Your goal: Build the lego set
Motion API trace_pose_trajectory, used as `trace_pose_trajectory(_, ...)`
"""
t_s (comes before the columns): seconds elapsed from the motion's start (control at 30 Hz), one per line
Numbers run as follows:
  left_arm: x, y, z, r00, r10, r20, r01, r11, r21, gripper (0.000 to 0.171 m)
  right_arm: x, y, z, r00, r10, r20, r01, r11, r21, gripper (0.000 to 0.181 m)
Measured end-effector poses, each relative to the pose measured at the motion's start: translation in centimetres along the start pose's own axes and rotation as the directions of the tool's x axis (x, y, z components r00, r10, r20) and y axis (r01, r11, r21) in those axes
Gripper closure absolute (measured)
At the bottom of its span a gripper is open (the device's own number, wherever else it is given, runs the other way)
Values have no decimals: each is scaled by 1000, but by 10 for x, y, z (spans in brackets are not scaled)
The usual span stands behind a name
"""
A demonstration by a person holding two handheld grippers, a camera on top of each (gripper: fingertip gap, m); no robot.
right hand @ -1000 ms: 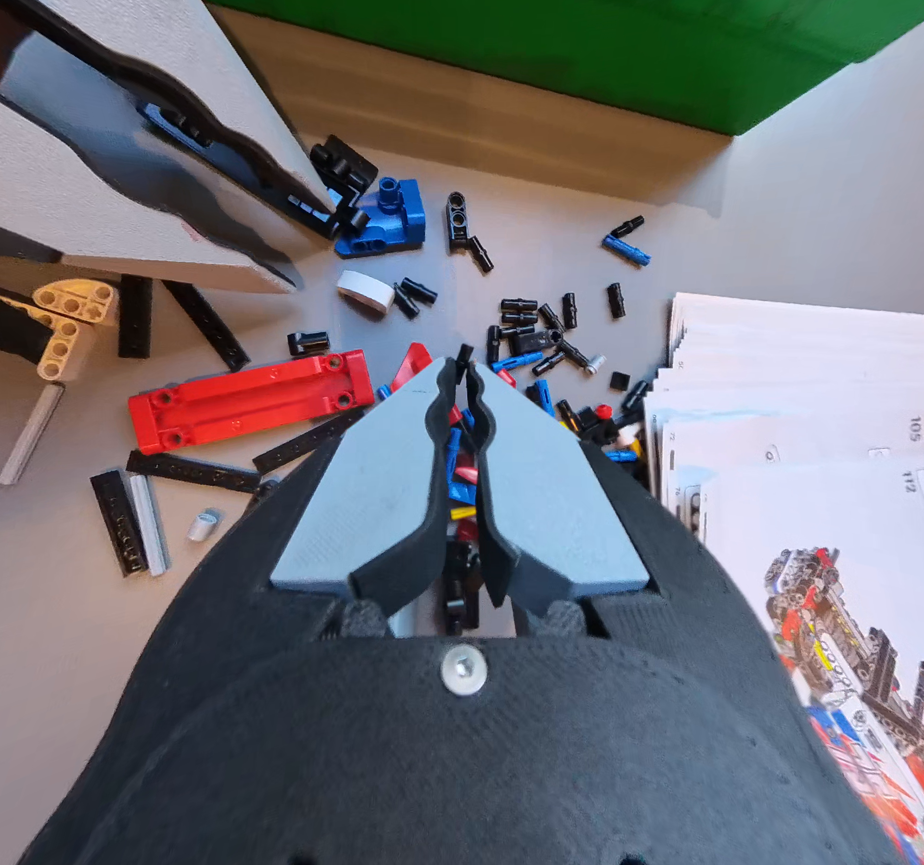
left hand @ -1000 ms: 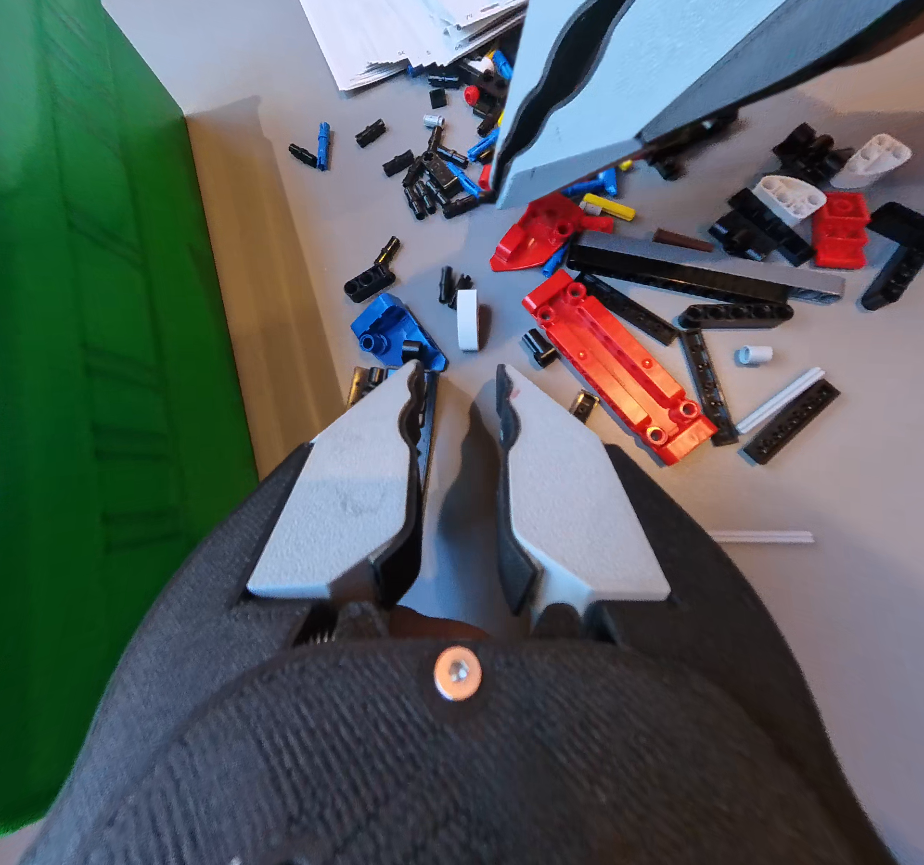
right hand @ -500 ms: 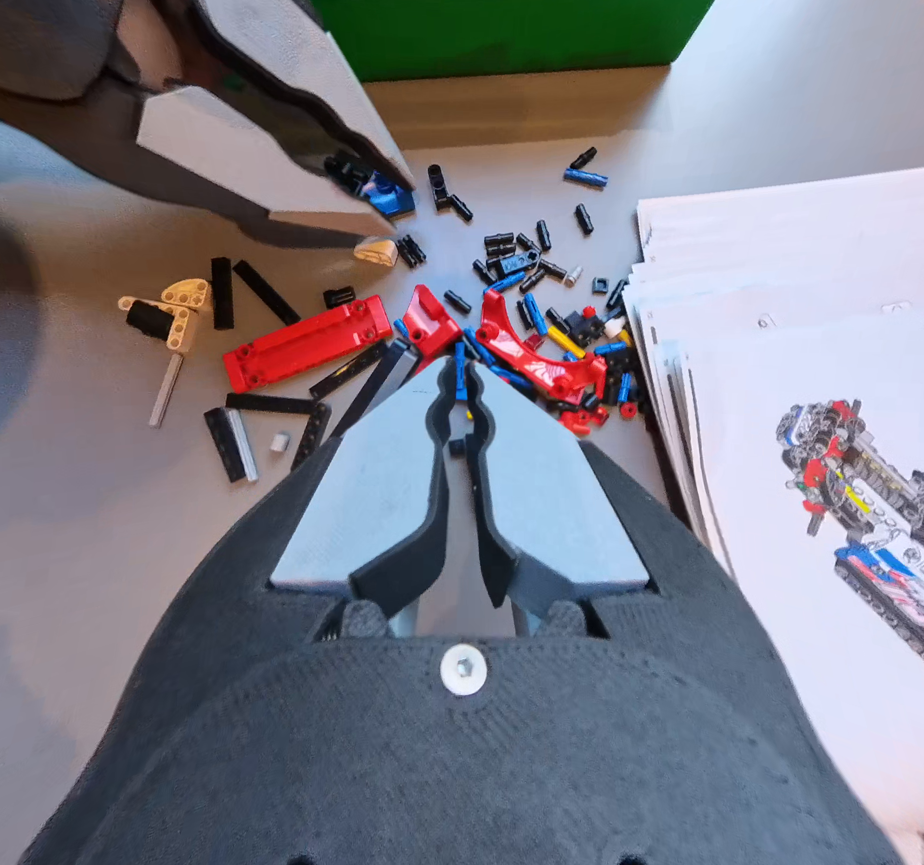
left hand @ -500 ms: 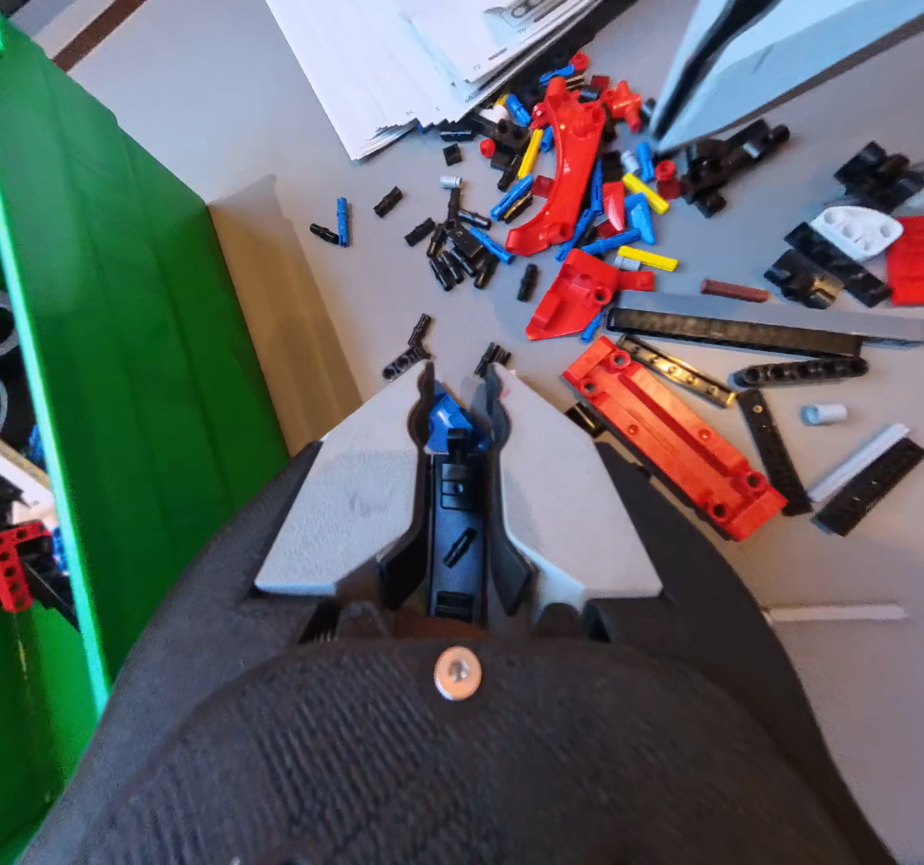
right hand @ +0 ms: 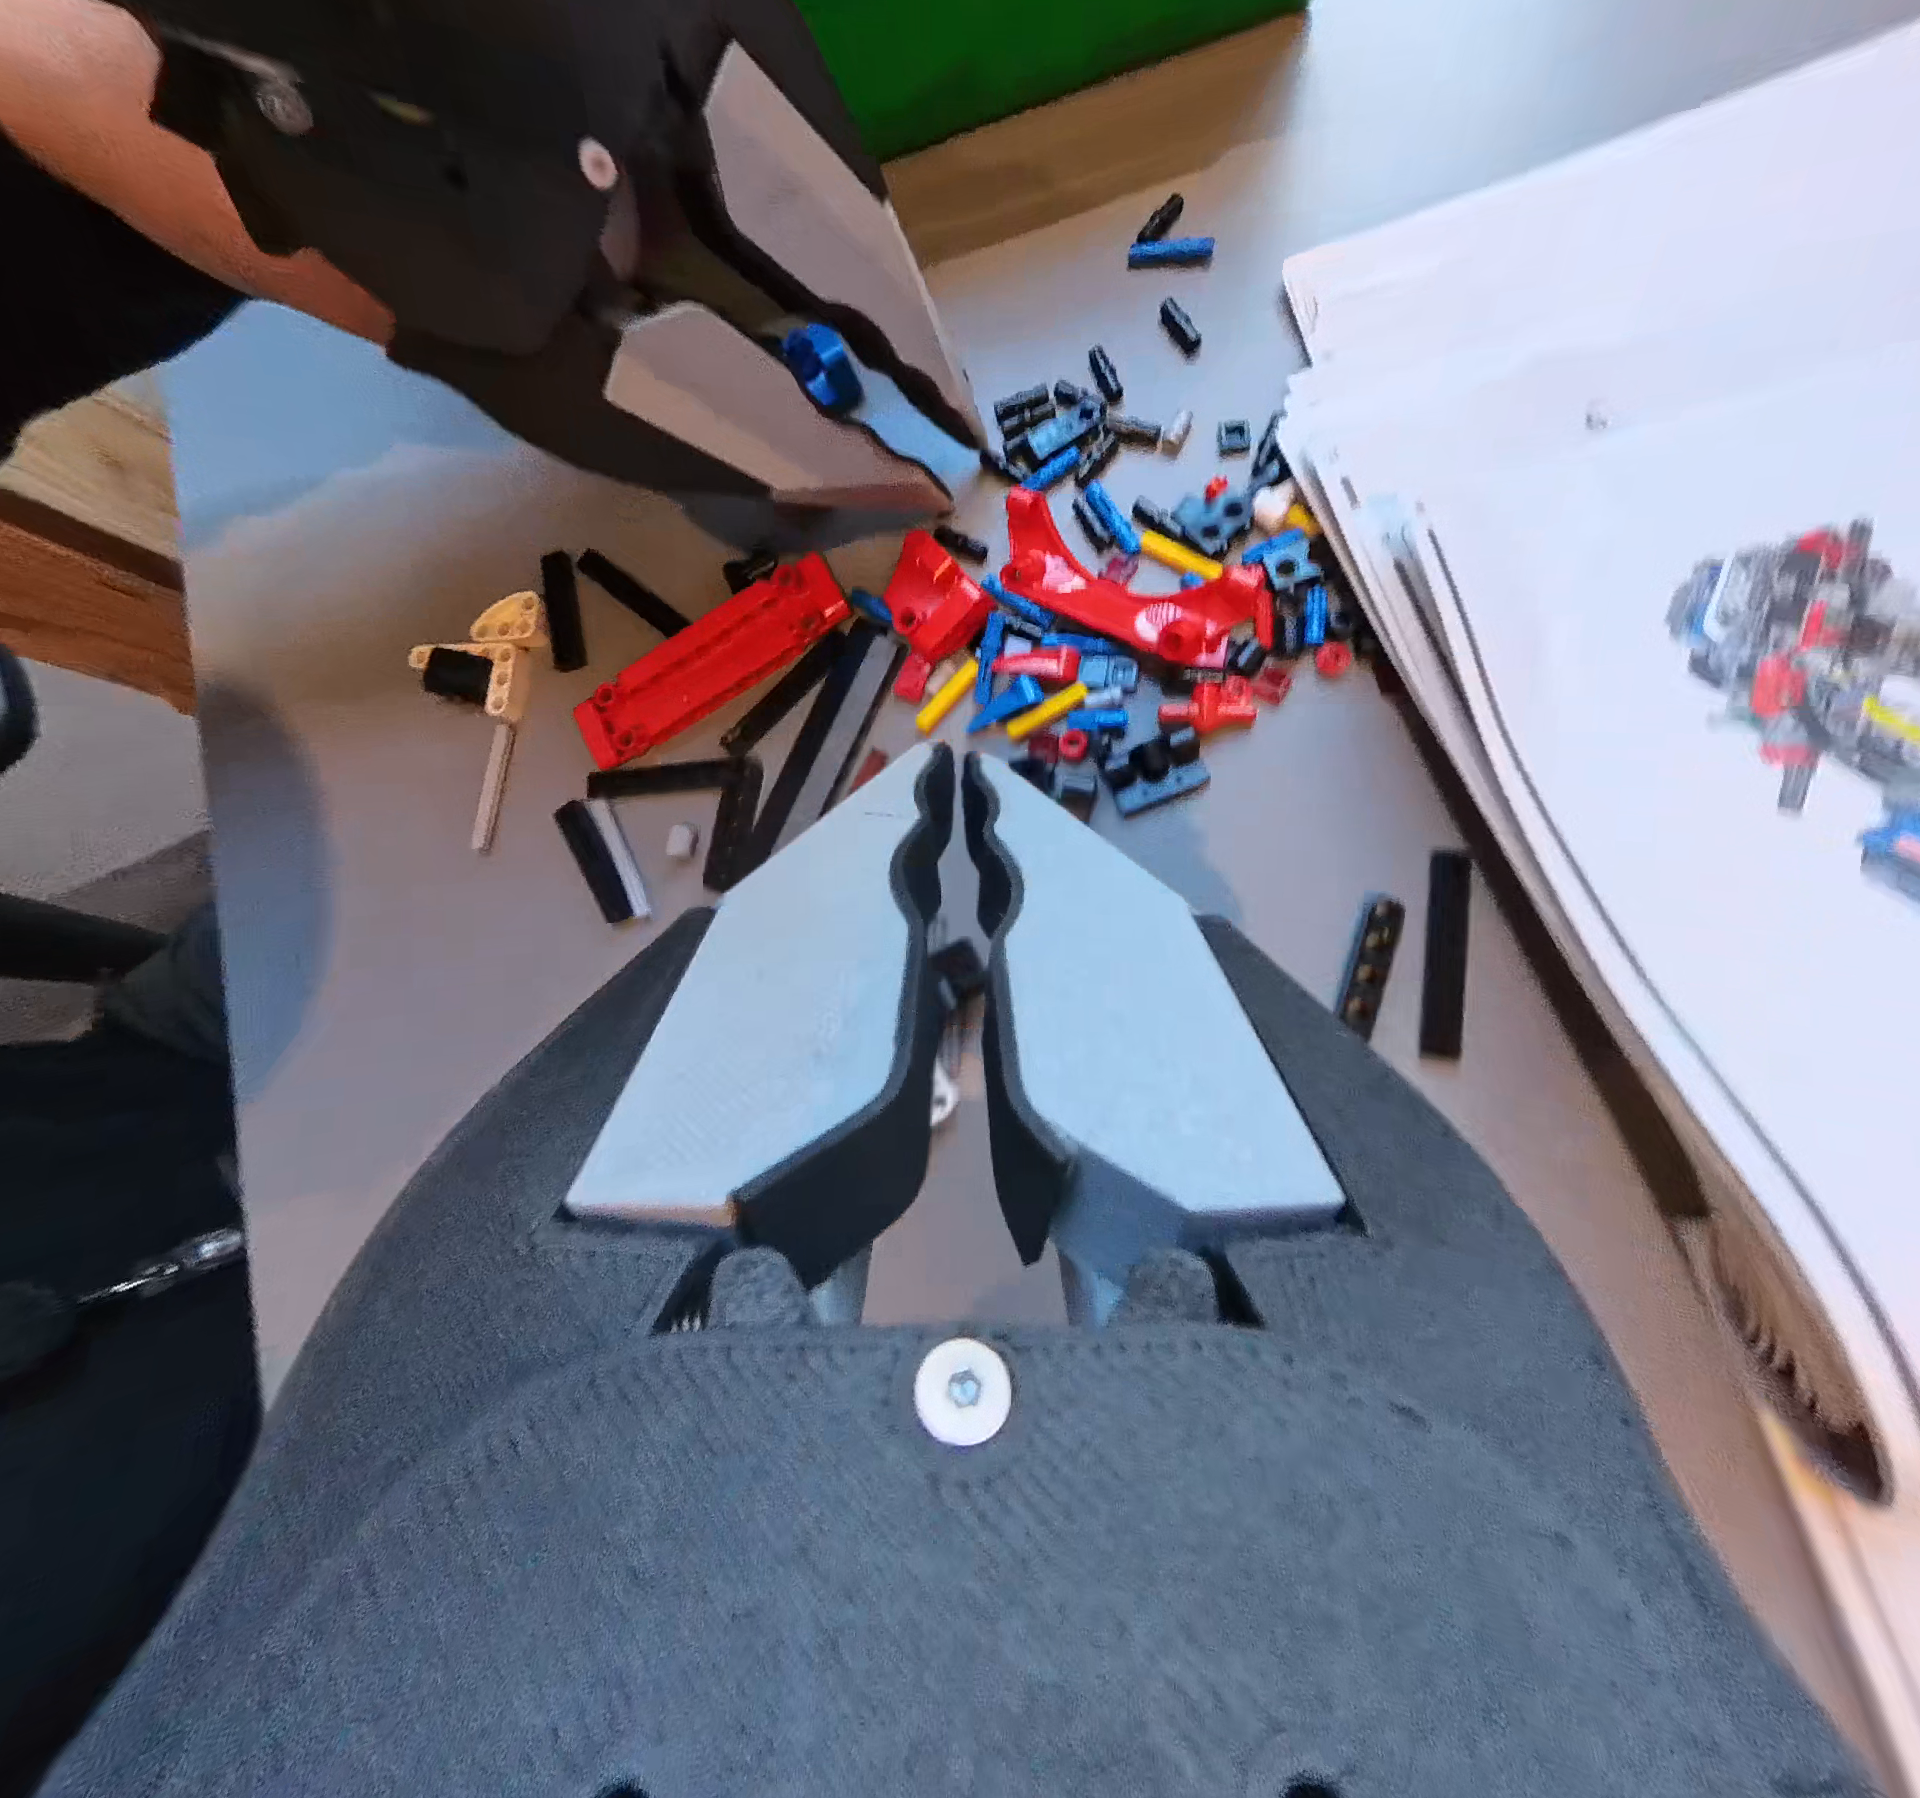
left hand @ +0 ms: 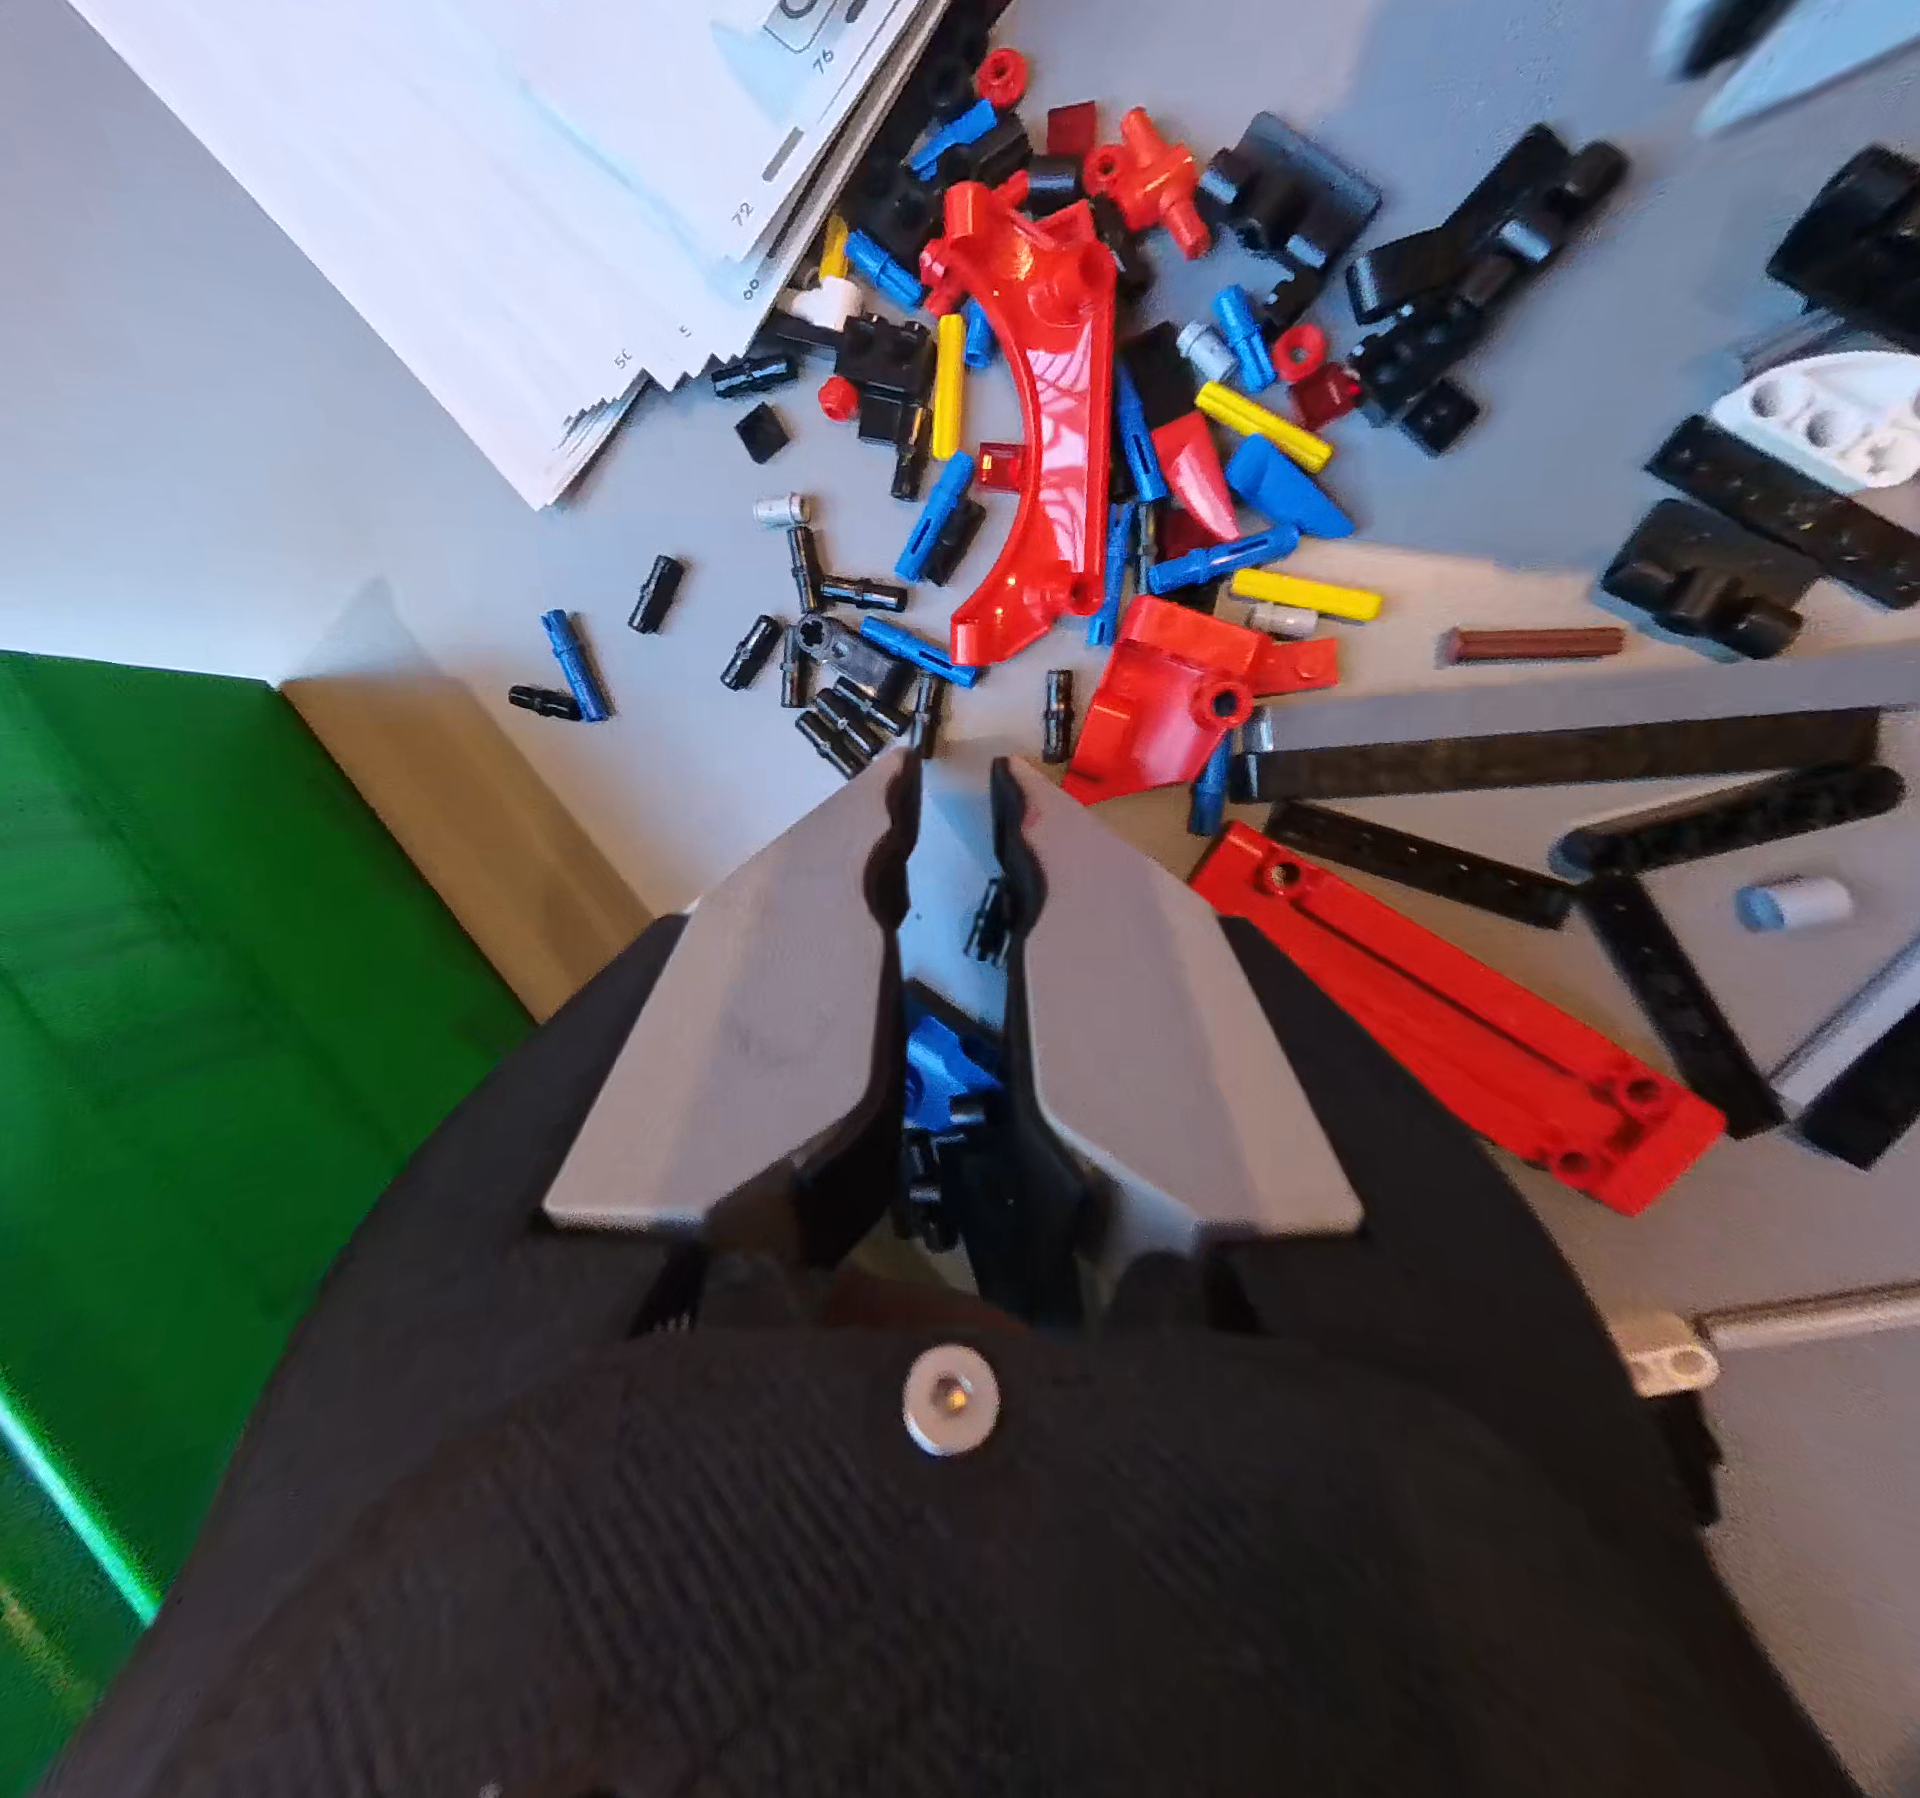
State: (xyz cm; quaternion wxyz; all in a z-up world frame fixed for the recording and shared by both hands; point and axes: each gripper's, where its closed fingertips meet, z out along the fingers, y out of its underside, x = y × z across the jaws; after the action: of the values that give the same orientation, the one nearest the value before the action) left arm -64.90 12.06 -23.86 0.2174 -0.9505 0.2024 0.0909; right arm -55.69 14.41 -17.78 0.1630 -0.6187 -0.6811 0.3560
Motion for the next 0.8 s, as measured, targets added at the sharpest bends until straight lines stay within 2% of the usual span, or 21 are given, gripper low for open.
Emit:
trace_pose_trajectory(0.1,1,0,-6,1000,-25,-7,25,1000,15,160,-2,17,-18,994,101,45,-101,995,-8,181)
trace_pose_trajectory(0.23,4,2,-11,999,-44,-6,45,999,32,159,-16,30,-43,932,287,222,-292,956,-13,175)
trace_pose_trajectory(0.3,3,1,-12,999,-54,0,54,998,45,158,-19,34,-51,907,330,264,-339,941,-12,163)
trace_pose_trajectory(0.4,-3,-2,-15,996,-87,-11,88,994,60,159,-19,39,-57,915,330,234,-343,939,17,169)
trace_pose_trajectory(0.5,-4,-8,-18,990,-129,-53,133,988,75,159,-17,39,-61,911,349,219,-368,928,51,159)
trace_pose_trajectory(0.67,-2,-13,-15,980,-156,-126,168,982,90,165,-28,50,-59,943,283,173,-297,953,63,155)
trace_pose_trajectory(0.8,2,-13,-8,981,-119,-154,132,989,72,167,-41,54,-59,948,250,198,-274,957,100,156)
